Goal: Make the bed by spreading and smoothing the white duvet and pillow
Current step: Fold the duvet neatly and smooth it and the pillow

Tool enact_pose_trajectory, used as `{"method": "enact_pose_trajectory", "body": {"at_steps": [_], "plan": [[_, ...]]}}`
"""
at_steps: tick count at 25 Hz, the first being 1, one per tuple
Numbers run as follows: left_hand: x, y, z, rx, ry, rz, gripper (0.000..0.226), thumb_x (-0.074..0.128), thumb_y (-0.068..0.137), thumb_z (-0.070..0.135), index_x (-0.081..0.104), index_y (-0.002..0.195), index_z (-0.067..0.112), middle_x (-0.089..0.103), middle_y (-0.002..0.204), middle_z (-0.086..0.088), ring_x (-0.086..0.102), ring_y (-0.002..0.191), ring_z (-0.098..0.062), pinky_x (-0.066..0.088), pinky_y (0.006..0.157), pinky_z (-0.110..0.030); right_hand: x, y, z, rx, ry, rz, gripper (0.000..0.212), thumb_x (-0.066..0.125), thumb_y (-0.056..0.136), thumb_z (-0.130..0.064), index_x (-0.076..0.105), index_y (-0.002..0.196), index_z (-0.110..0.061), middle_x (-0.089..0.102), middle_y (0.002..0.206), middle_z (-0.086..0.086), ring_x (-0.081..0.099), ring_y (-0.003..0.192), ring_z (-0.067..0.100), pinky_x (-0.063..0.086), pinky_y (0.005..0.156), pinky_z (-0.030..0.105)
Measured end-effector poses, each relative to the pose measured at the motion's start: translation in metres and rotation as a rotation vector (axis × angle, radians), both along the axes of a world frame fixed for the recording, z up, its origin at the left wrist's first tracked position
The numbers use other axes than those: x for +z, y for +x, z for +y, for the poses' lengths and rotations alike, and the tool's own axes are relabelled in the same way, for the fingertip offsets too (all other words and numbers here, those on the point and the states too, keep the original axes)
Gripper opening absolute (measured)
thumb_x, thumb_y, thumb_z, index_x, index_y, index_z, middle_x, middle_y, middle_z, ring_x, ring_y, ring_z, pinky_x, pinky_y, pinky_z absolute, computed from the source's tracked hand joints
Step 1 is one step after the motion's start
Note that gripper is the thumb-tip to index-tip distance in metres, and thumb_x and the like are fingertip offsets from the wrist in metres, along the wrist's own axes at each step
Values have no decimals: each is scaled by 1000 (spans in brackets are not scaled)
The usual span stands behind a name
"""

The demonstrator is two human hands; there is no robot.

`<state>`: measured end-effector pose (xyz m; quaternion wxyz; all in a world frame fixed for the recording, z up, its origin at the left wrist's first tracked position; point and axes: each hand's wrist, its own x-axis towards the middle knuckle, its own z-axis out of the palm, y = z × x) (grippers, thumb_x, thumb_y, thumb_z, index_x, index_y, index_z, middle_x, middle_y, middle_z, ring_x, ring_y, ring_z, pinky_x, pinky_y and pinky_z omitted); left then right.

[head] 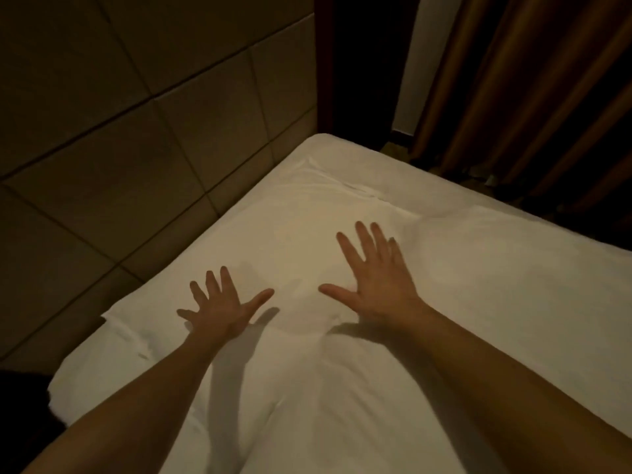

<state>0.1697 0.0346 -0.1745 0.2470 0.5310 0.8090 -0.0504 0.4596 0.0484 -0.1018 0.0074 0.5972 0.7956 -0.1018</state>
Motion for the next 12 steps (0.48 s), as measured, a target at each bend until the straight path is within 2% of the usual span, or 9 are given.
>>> {"method": "enact_pose_trajectory", "body": {"at_steps": [4,6,7,8,9,10,11,12], "plan": [[-47,-41,6,104,-1,5,134,9,56,107,-17,159,25,-17,169,-5,-17,153,-39,0,116,-73,-85,-86,74,243,-75,-185,96,11,82,-90,-17,157,-38,-21,167,4,-25,151,31,-12,121,58],[-73,-46,16,94,67,30,130,6,59,106,-16,159,26,-16,168,-5,-16,152,-40,-3,115,-73,-126,-111,102,295,-60,-200,94,6,84,-90,-12,158,-36,-14,169,6,-21,153,31,-12,120,60],[-85,-47,23,102,90,49,128,7,61,105,-11,160,25,-10,169,-7,-12,153,-41,-2,115,-72,-146,-119,112,300,-18,-199,91,5,87,-88,-4,160,-34,-4,169,9,-12,155,32,-10,120,60],[-97,-47,29,112,108,86,126,7,64,104,-2,160,23,2,167,-11,-2,152,-42,2,115,-70,-166,-124,119,292,37,-192,91,7,90,-85,10,161,-28,15,167,14,4,154,35,-4,121,59],[-107,-47,35,126,129,132,124,8,66,102,14,157,19,19,160,-16,14,147,-42,12,114,-68,-185,-126,123,277,101,-169,91,11,92,-82,28,156,-19,37,155,19,25,146,37,7,122,56],[-115,-47,39,140,168,167,121,8,69,101,32,148,13,37,146,-19,33,134,-41,25,109,-62,-201,-128,125,272,175,-134,90,15,93,-81,44,143,-11,51,135,18,40,129,36,18,118,51],[-123,-47,41,140,214,184,117,7,71,100,47,133,9,49,127,-19,44,115,-38,35,99,-55,-212,-128,127,272,249,-110,87,16,94,-80,52,127,-8,56,117,15,45,111,34,27,110,47],[-129,-47,43,128,243,185,114,7,72,100,54,120,8,54,113,-16,48,101,-35,38,89,-48,-219,-127,129,267,306,-98,83,16,94,-79,55,113,-8,55,105,13,46,99,31,32,100,45]]}}
